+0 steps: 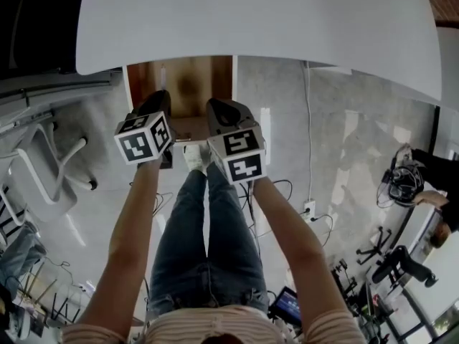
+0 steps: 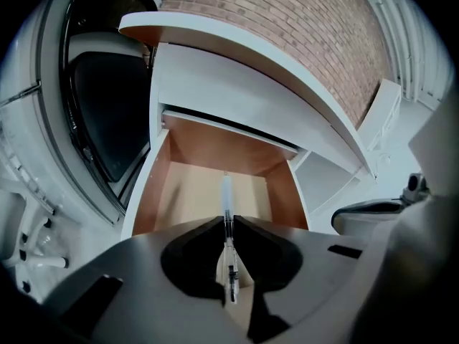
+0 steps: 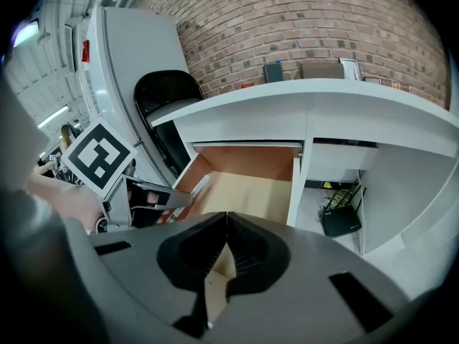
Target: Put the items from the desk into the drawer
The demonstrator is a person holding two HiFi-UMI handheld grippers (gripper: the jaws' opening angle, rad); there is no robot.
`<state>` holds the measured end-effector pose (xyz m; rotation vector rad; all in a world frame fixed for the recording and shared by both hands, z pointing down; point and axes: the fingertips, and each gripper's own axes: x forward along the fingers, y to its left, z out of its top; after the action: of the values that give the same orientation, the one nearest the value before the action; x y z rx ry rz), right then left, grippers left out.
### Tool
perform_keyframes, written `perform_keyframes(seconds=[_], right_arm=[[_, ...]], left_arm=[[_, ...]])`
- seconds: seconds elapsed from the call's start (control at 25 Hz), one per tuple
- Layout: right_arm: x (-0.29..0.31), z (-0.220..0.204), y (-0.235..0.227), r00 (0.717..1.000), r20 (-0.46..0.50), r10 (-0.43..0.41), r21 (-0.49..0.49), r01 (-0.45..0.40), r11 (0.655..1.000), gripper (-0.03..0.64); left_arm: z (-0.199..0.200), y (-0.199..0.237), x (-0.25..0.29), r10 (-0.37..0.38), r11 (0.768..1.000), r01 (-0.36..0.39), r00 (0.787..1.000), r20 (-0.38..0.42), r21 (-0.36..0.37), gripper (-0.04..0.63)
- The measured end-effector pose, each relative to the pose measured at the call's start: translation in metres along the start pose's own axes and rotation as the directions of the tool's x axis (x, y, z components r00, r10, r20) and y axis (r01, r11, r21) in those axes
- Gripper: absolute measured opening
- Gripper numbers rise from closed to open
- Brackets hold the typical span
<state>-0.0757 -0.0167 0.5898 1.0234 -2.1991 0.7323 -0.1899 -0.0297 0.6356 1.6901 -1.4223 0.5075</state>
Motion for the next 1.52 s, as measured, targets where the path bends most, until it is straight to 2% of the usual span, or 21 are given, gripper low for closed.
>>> perform_keyframes(seconds=[0.28,0.84,1.52], right_arm=[[0.018,-0.005,-0.012,0.999,-0.033,0.005,0.001,-0.005,1.000,0.017],[0.031,-0.017,-0.018,0.998,-0.060,0.003,0.025,-0.001,1.000,0.017],[0.044,-0.025,-0.018,0.993,-0.114,0.003,0.023,0.000,1.000,0.017]], left_arm=[[-0.009,0.007,0.024,0.001,1.000,-0.003,0.998,-0.055,-0.021,0.048],[-0.021,0.028,0.064,0.045,0.996,-0.055,0.990,-0.131,-0.073,0.048],[-0.037,0.039,0.089,0.053,0.995,-0.070,0.976,-0.212,-0.074,0.048]])
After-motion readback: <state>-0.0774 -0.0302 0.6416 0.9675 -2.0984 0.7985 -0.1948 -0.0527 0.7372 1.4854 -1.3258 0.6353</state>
